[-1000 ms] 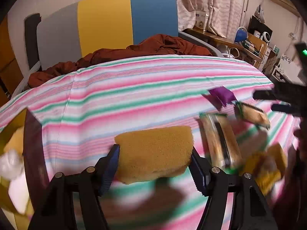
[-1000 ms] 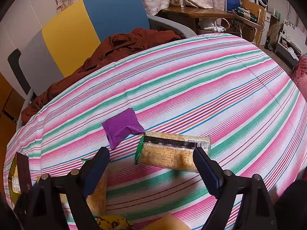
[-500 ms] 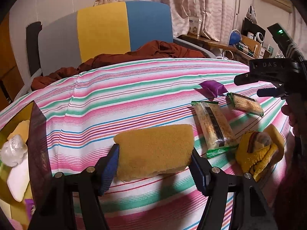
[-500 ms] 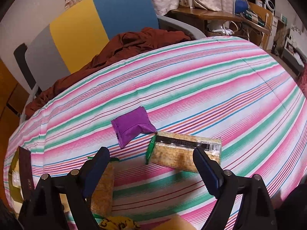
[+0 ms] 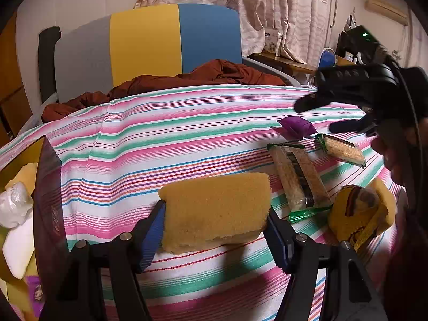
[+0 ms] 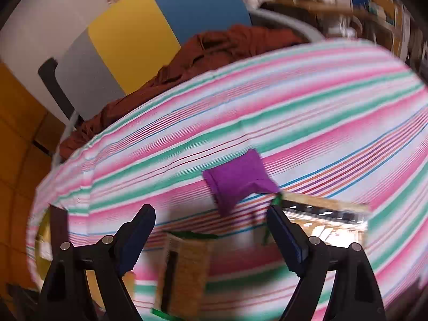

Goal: Organize objects
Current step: 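Lift the sponge with left tool while right tool grasps a purple packet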

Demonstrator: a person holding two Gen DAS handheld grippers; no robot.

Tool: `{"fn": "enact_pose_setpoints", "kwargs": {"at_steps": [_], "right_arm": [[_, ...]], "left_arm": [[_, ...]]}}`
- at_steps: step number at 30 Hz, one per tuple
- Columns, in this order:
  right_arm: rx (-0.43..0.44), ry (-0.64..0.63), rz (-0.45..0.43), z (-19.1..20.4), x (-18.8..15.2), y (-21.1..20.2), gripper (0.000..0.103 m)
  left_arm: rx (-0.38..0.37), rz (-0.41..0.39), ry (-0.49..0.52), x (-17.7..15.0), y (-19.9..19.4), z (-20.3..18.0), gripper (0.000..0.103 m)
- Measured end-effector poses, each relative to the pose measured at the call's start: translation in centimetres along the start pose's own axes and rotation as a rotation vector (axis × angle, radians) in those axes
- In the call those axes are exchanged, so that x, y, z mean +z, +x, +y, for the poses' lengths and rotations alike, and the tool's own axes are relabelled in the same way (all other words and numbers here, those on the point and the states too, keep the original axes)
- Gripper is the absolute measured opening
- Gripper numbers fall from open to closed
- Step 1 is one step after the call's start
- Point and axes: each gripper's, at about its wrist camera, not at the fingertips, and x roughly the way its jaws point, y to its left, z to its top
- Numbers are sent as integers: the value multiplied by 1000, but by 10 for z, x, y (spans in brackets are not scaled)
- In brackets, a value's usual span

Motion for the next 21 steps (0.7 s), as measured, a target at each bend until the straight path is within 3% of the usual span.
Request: {"fn": "enact_pose_setpoints", "kwargs": {"at_steps": [4,10,14,15,17,21], "right_arm": [[9,82,71,-13,10,27,86],[-30,103,42,-17,29,40,86],[-80,65,35,-14,32,49,79],[-89,53,32,-12,34,49,71],[-130,29,40,-11,34,50,63],[-189,-51,74,-1,25,47,63]], "left_arm": [[-6,0,-10,0,0,1,70],[-19,8,-27,0,2,3,71],[-40,44,-56,-2,8,6,72],[-43,63,-68,-4,12,7,72],[-35,63,-61,-5,12,6,71],[-28,70,-57,-5,13,4,72]]}}
